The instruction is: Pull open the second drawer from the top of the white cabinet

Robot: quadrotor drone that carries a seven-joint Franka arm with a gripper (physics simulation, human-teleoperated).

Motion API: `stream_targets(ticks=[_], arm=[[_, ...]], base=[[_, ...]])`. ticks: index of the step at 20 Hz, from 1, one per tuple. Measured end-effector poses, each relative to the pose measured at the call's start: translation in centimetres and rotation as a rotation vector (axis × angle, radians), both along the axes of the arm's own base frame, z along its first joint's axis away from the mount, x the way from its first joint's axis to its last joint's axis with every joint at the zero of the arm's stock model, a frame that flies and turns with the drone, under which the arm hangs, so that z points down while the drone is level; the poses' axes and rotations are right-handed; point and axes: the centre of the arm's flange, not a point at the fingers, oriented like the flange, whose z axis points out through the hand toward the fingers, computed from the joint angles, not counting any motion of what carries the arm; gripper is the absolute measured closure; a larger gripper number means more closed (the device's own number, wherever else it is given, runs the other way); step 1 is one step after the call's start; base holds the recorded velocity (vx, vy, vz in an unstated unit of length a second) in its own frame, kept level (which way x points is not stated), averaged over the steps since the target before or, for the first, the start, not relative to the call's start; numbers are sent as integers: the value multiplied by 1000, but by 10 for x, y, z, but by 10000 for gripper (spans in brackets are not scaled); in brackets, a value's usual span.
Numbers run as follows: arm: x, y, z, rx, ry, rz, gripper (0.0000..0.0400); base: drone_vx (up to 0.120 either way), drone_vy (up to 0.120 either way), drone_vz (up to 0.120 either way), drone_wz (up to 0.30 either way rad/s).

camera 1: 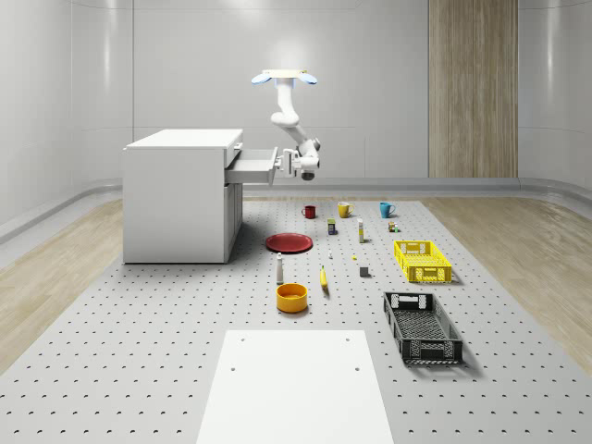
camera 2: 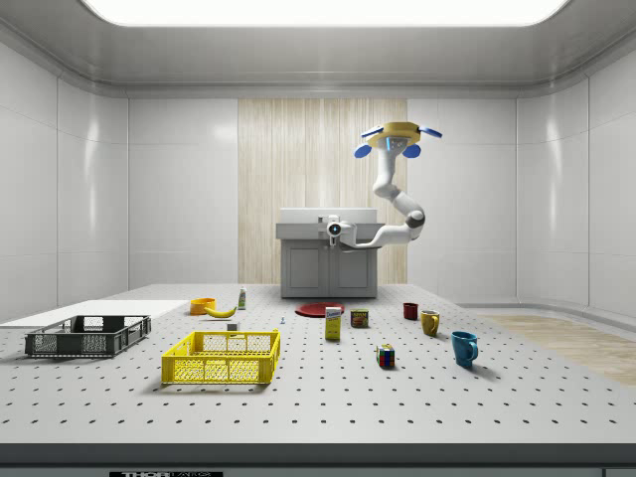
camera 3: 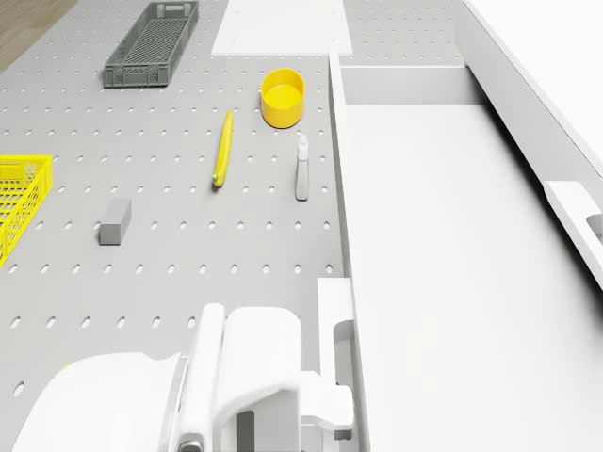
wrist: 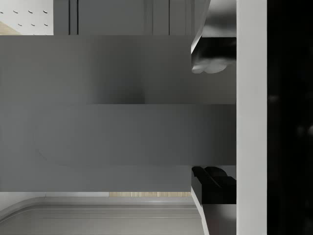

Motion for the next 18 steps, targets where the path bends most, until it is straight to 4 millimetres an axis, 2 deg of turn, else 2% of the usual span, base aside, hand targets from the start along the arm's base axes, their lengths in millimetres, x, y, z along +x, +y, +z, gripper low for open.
stream_targets(ticks=[18], arm=[[0, -1, 0, 3, -8, -1, 100]], base=[[0, 4, 0, 0]])
